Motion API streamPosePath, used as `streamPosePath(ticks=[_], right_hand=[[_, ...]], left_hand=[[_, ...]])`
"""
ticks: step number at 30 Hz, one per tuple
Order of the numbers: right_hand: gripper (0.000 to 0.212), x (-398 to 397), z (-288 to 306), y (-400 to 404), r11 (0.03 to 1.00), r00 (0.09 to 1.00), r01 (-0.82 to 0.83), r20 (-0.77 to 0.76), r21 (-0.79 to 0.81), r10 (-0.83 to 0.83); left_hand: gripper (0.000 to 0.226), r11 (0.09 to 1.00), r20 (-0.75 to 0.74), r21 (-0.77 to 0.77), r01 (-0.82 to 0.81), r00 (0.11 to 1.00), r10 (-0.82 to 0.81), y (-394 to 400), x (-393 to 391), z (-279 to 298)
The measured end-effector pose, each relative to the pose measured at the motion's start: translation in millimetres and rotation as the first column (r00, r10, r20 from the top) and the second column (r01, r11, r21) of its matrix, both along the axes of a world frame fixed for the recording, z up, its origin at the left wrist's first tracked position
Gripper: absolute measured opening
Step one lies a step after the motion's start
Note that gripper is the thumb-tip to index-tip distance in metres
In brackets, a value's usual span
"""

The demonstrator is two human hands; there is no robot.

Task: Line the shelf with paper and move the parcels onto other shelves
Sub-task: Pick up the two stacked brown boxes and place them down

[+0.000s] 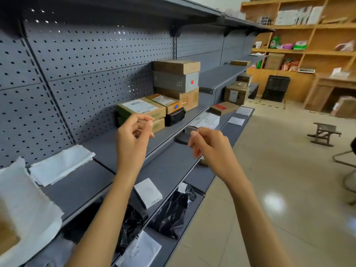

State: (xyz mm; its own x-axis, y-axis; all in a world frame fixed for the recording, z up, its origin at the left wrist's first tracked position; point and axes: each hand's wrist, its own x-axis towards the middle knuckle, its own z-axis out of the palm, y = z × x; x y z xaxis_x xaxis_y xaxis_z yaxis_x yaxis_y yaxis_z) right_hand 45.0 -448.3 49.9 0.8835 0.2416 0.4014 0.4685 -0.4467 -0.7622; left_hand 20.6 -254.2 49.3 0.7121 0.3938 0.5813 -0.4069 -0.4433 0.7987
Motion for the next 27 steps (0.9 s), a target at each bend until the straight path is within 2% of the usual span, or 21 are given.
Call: streamPosePath(ticks=[5,11,17,25,27], right_hand=[[0.038,76,5,3,1.0,1.0,0.012,-0.023,-0.001,-0.012],[0.035,164,21,18,1.0,1.0,-0.005,0.008,0.002,0.005],[0.034,224,6,40,0.998,0.997,-0.062,-0.053,0.025,0.063],[0.019,288,-14,95,0.966,0.954,-0.258,-0.161,-0.02,0.252],[0.024,300,-17,106,0.951,0.939,-0.308,-0.166,-0.016,0.302]], left_hand=[[0.008,0.999,-0.012,-0.049,0.009,1.0,-0.01,-1,86,-4],[0.008,0.996,0.041,-0.084,-0.037,0.998,0.041,16,175,5],[0.01,0.992,0.03,-0.07,-0.108,0.994,0.11,40,219,-5],[0.01,0.944,-0.006,-0.01,-0.33,0.944,0.33,79,243,-28],[0.009,0.918,-0.025,0.014,-0.396,0.918,0.396,86,247,-33]])
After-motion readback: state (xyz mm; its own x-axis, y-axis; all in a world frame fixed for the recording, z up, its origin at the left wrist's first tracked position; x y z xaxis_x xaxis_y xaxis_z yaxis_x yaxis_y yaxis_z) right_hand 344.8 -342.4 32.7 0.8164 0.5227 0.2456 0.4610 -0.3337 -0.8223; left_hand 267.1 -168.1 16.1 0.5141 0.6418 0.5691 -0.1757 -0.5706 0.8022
